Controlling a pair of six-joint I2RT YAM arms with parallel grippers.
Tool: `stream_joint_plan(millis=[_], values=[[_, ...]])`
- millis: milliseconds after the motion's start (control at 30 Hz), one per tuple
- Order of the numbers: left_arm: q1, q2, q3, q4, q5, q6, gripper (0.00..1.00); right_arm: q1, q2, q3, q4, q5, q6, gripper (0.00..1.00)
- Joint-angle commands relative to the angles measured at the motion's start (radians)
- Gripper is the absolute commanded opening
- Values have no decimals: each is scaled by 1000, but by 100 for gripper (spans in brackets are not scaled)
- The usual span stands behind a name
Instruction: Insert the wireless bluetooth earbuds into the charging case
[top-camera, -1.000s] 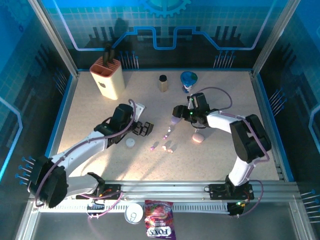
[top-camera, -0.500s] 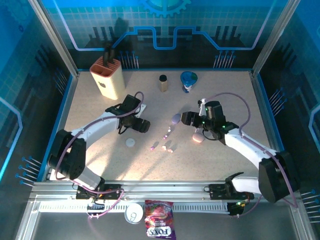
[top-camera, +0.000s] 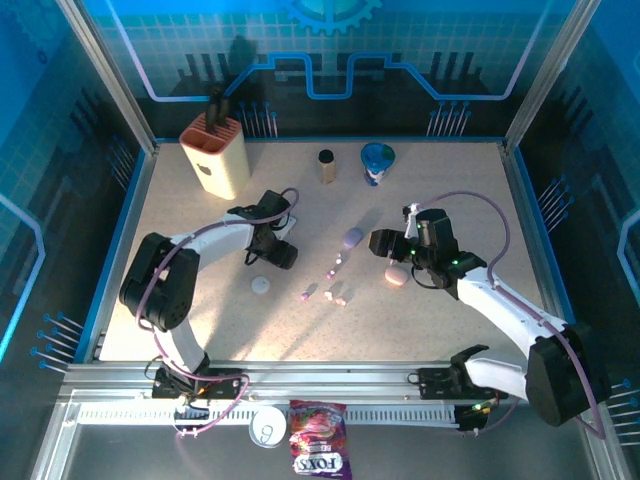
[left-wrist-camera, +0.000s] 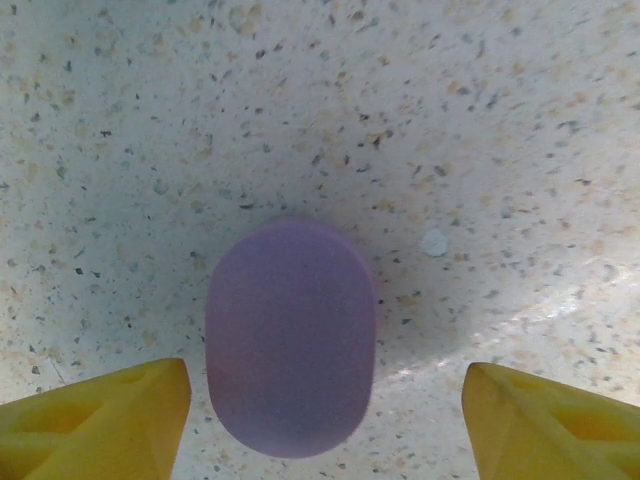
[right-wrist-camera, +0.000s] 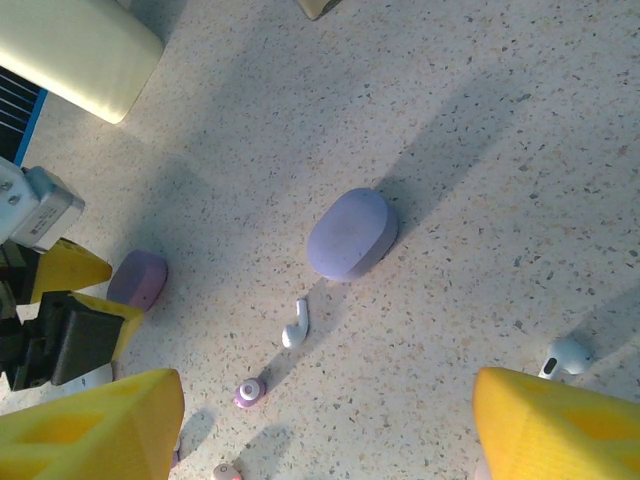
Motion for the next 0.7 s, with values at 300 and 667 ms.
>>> stream_joint_plan(millis=[300, 667], values=[[17, 71, 42, -21, -21, 13, 46, 2, -4, -1, -15, -5, -7, 76], [17, -13, 5, 9, -2, 23, 36, 17, -2, 37, -28, -80, 28, 75]])
